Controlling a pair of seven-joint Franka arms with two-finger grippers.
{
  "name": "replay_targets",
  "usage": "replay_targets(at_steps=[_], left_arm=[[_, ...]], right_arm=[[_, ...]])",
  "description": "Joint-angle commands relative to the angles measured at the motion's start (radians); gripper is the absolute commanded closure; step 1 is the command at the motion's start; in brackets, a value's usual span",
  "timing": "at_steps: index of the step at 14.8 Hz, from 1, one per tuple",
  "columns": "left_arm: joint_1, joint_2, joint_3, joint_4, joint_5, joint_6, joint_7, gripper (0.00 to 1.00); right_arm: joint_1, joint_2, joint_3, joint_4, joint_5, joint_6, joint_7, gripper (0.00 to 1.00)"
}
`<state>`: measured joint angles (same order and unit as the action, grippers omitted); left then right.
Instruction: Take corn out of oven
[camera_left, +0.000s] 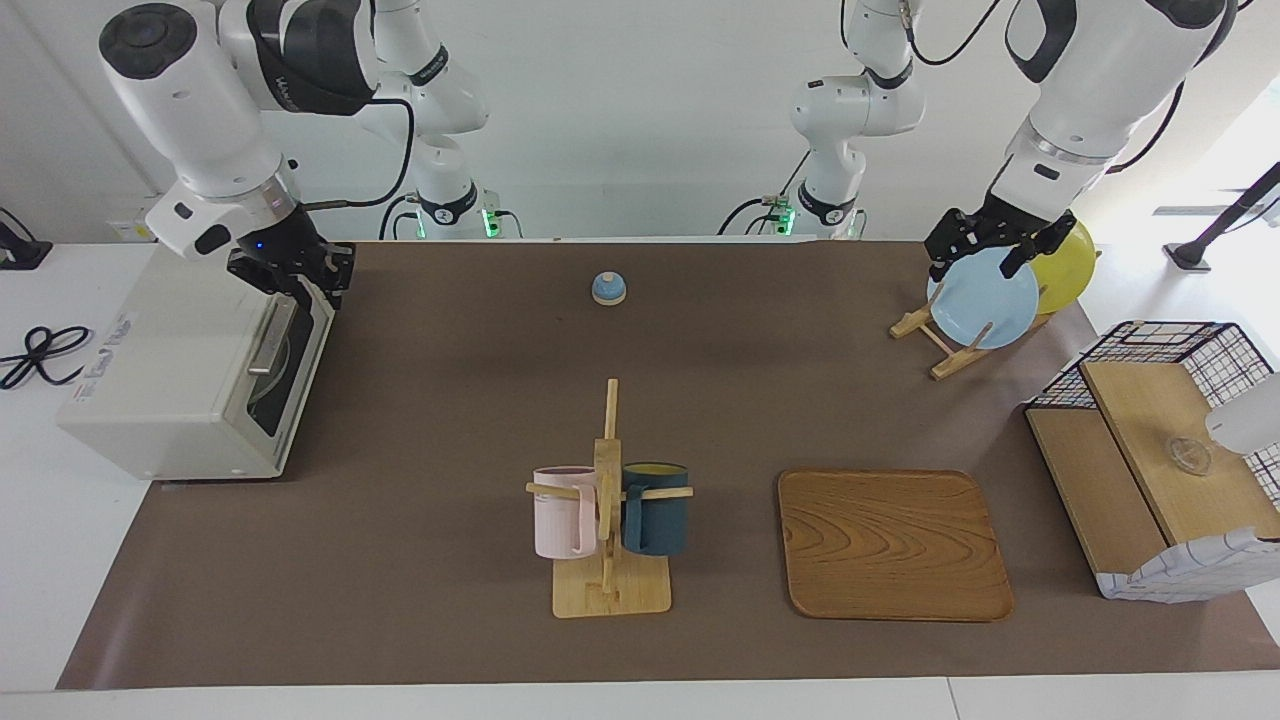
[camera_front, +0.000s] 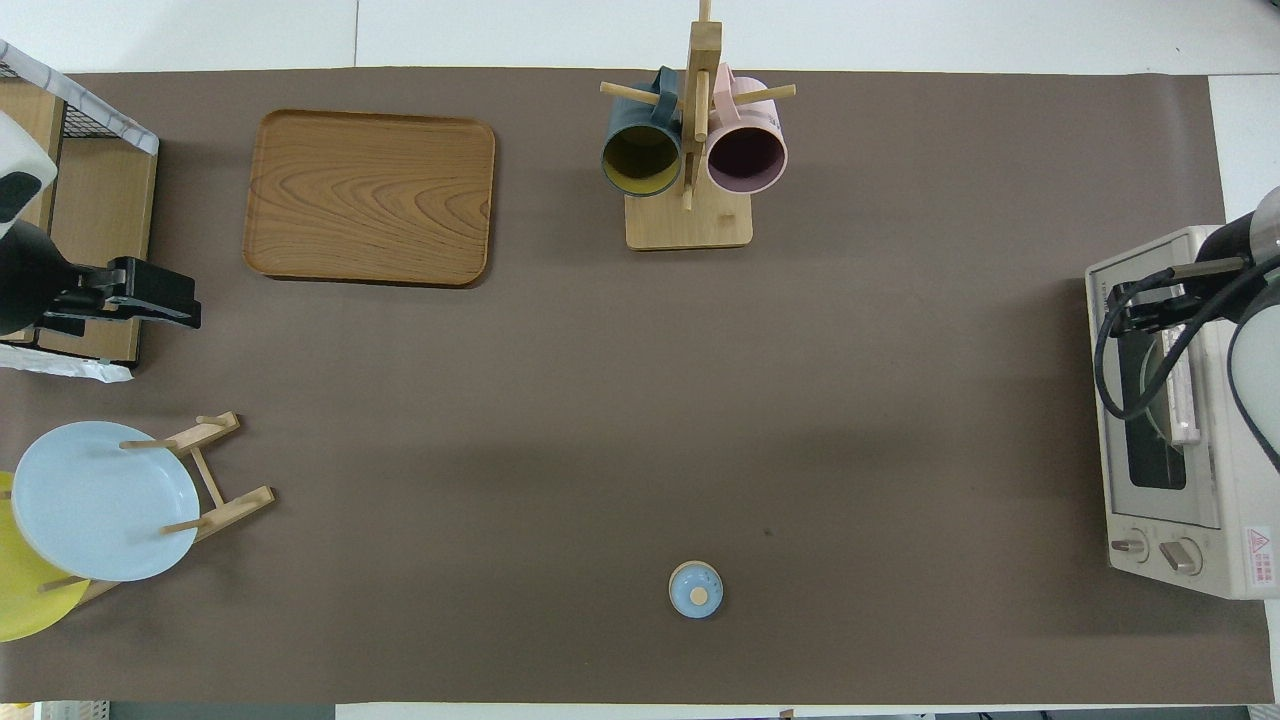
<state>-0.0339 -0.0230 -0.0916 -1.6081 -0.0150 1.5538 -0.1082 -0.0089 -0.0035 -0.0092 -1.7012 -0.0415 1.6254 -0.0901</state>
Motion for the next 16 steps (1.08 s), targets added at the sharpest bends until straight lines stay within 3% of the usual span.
replay_targets(at_steps=[1, 4, 6, 16], left_arm=[[0.017, -0.009, -0.011, 0.001, -0.013, -0.017, 0.007, 0.00], [0.017, -0.009, -0.010, 0.001, -0.013, -0.017, 0.007, 0.00], [0.017, -0.009, -0.010, 0.001, -0.013, -0.017, 0.007, 0.00], [0.017, -0.009, -0.011, 0.001, -0.013, -0.017, 0.007, 0.00]], right_arm=[[-0.032, -0.073, 0.005, -0.139, -0.009, 0.094, -0.020, 1.00], [-0.059, -0.108, 0.005, -0.248, -0.023, 0.198, -0.016, 1.00], [-0.063, -0.104, 0.005, -0.259, -0.115, 0.212, -0.017, 1.00], [-0.171, -0.096, 0.005, -0.347, -0.135, 0.278, -0.094, 1.00]])
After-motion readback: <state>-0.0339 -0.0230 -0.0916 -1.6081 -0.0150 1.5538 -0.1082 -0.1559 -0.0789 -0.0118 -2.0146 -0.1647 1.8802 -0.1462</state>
